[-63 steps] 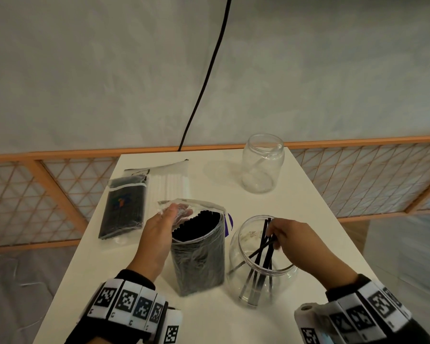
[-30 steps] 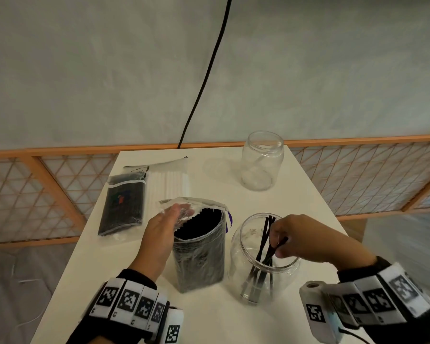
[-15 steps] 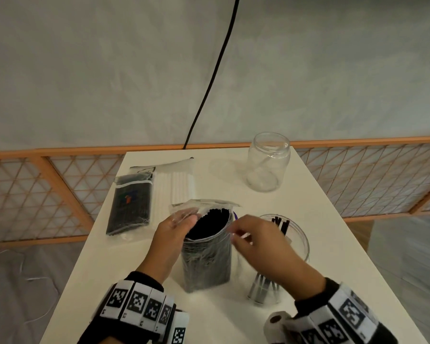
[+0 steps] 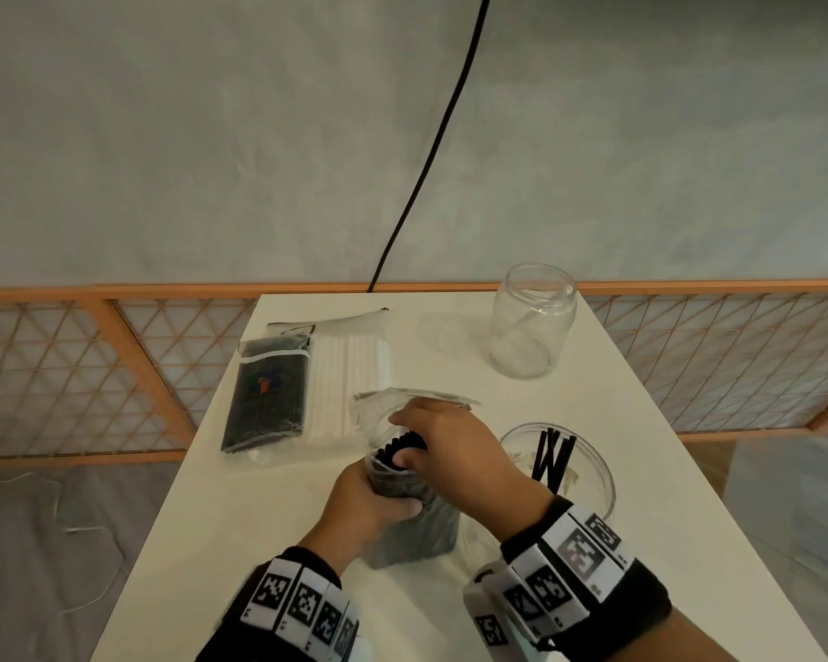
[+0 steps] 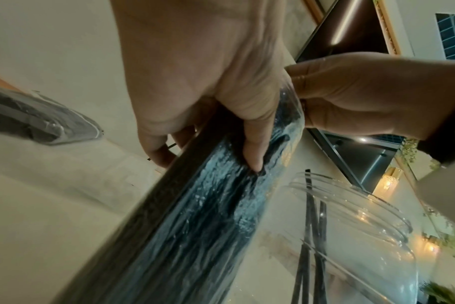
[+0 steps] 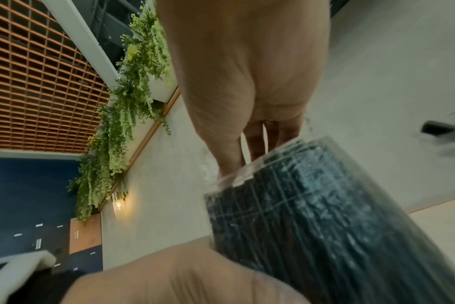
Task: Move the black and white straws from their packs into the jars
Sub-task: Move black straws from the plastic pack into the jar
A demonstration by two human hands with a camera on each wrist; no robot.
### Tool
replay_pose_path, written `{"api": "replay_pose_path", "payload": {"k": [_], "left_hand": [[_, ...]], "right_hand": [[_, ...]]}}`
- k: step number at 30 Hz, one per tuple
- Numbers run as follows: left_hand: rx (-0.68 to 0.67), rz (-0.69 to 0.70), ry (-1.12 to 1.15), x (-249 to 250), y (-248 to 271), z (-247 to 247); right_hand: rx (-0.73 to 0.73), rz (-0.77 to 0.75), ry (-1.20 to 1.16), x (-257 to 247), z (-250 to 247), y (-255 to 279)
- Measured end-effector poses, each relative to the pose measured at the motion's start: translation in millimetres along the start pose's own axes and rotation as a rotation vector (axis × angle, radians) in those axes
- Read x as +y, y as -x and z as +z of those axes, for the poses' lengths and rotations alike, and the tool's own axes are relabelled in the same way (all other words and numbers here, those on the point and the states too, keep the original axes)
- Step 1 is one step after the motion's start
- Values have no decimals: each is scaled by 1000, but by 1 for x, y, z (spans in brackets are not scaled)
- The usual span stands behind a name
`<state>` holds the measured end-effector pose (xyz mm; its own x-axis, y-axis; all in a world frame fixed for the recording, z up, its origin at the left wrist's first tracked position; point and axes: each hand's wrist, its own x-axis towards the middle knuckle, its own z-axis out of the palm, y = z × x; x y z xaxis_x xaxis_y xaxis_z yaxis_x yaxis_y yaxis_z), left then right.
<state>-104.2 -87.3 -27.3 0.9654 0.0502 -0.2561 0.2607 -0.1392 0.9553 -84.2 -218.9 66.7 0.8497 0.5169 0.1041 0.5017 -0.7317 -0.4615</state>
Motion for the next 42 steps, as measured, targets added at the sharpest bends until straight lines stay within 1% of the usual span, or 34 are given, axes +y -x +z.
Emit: {"api": "replay_pose_path", "payload": {"k": [3, 5, 9, 13, 18, 22, 27, 29, 32, 37, 40, 42], "left_hand": [[22, 16, -69, 1, 2, -3], [17, 42, -118, 7, 4, -6], [-6, 99, -243, 19, 5, -15], [-21, 116, -255, 24, 6, -27], [-73, 108, -257, 13, 4, -34], [-84, 131, -183, 8, 5, -35], [-92, 103, 68, 6, 10, -39], [-107, 84, 116, -1, 10, -39], [-131, 80, 136, -8, 12, -37], [-194, 170, 179, 2, 19, -47], [-186, 190, 186, 2, 19, -47], [-147, 177, 182, -1, 19, -41]], "right_hand": [[-95, -70, 33, -3, -6, -1], [-134, -94, 54, -4, -11, 0], [-109, -133, 108, -1, -19, 4], [-59, -46, 158, 8, -18, 8], [-75, 43, 226, 18, -6, 13], [-15, 113, 81, 19, 1, 20], [190, 148, -128, 13, -1, 26], [207, 156, -232, 10, 4, 25], [187, 172, -368, 10, 16, 25], [258, 127, -528, 12, 35, 28], [309, 138, -684, 14, 50, 32], [322, 126, -728, 15, 61, 35]]}}
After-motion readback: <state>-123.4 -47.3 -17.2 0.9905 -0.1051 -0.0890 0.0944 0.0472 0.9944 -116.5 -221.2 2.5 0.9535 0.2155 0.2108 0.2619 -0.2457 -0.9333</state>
